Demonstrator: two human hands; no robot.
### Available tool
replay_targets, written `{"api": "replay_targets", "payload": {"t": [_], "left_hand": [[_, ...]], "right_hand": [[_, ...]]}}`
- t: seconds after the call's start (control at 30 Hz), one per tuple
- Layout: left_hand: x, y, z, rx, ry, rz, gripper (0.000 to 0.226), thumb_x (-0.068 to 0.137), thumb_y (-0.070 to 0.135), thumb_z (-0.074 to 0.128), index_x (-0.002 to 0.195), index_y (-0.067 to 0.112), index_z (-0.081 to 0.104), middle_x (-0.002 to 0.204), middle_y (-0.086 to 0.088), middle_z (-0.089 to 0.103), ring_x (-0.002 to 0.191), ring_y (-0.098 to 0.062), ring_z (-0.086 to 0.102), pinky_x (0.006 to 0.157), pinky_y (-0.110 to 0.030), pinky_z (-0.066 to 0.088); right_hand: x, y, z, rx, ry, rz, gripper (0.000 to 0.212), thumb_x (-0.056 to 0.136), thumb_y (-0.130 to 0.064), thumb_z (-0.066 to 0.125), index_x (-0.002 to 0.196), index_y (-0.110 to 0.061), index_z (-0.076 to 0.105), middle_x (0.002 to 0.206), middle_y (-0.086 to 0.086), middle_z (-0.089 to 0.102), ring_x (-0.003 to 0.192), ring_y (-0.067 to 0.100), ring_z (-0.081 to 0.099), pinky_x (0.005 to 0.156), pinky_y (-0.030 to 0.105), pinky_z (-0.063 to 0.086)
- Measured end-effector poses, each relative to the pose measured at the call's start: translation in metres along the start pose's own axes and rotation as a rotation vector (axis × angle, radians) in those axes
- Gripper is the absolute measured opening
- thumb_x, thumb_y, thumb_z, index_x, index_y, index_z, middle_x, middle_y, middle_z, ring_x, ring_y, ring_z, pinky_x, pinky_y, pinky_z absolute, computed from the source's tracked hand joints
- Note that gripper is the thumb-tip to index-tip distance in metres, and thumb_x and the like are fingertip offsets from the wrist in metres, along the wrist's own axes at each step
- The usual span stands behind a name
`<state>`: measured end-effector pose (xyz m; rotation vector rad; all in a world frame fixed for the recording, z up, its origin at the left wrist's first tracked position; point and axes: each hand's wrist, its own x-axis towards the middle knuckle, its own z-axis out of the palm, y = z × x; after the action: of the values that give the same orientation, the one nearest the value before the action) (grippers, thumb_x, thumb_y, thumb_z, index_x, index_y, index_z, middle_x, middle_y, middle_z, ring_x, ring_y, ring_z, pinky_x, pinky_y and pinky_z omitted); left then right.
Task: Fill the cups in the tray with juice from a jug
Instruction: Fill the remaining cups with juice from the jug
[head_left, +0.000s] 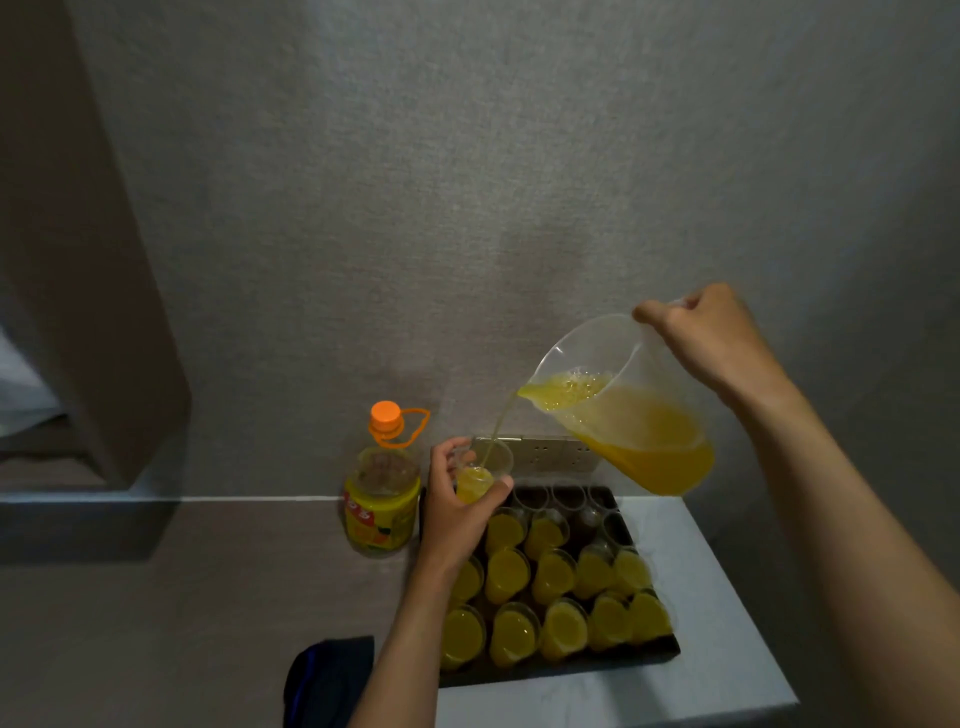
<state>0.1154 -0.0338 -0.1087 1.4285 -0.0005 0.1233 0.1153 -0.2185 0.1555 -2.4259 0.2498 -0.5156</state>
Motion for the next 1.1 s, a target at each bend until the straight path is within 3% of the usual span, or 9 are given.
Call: {"api": "replay_targets", "payload": {"t": [0.2, 0.37, 0.67, 0.83, 1.0, 1.1], "left_hand": [[-0.0023, 0.0020, -0.0007, -0.014, -0.007, -0.007, 0.058, 0.080, 0.020, 0.086, 0.123, 0.037, 0.051, 0.128, 0.010, 0.057, 0.120, 0.000, 0.052, 0.087, -0.017, 0.044], [-0.0017, -0.0011, -0.0020, -0.009, -0.002, 0.002, 0.059, 0.079, 0.022, 0.087, 0.123, 0.039, 0.050, 0.127, 0.009, 0.058, 0.120, -0.007, 0.054, 0.095, -0.029, 0.048], [-0.0039, 0.0006, -0.0020, -0.004, -0.001, -0.001, 0.060, 0.079, 0.021, 0.087, 0.123, 0.039, 0.050, 0.125, 0.010, 0.059, 0.112, 0.003, 0.056, 0.089, -0.022, 0.047], [-0.0047, 0.0000, -0.0024, -0.009, -0.004, -0.009, 0.060, 0.078, 0.022, 0.088, 0.123, 0.040, 0.051, 0.126, 0.009, 0.059, 0.113, 0.004, 0.055, 0.092, -0.026, 0.048], [-0.0046, -0.0020, -0.0025, -0.007, 0.002, -0.007, 0.062, 0.077, 0.022, 0.088, 0.123, 0.039, 0.051, 0.126, 0.008, 0.059, 0.119, -0.004, 0.055, 0.094, -0.029, 0.048], [-0.0057, 0.0000, -0.0027, -0.007, -0.003, -0.013, 0.061, 0.078, 0.021, 0.088, 0.123, 0.040, 0.050, 0.127, 0.007, 0.058, 0.120, -0.003, 0.053, 0.089, -0.023, 0.045]], "right_hand": [[0.0001, 0.0003, -0.0008, 0.017, -0.006, -0.006, 0.039, 0.086, -0.031, 0.068, 0.056, -0.020, 0.045, 0.043, -0.007, 0.033, 0.042, 0.015, 0.029, 0.053, 0.032, 0.029], [-0.0009, 0.0010, -0.0011, 0.028, -0.010, -0.014, 0.038, 0.085, -0.030, 0.068, 0.056, -0.020, 0.045, 0.047, -0.005, 0.035, 0.045, 0.017, 0.032, 0.054, 0.032, 0.030], [-0.0043, -0.0005, -0.0009, 0.017, -0.020, -0.025, 0.035, 0.087, -0.031, 0.067, 0.060, -0.019, 0.050, 0.051, 0.000, 0.037, 0.045, 0.016, 0.032, 0.054, 0.031, 0.029], [-0.0064, -0.0027, -0.0017, -0.002, -0.014, -0.029, 0.034, 0.088, -0.031, 0.067, 0.061, -0.017, 0.050, 0.053, 0.002, 0.039, 0.047, 0.017, 0.033, 0.053, 0.031, 0.029], [-0.0056, -0.0047, -0.0026, -0.017, -0.002, -0.013, 0.037, 0.087, -0.031, 0.068, 0.059, -0.019, 0.047, 0.050, -0.001, 0.036, 0.039, 0.012, 0.029, 0.052, 0.031, 0.029], [-0.0056, -0.0058, -0.0033, -0.021, -0.005, -0.017, 0.037, 0.087, -0.030, 0.067, 0.059, -0.018, 0.046, 0.050, -0.001, 0.036, 0.041, 0.013, 0.030, 0.052, 0.031, 0.029]]}}
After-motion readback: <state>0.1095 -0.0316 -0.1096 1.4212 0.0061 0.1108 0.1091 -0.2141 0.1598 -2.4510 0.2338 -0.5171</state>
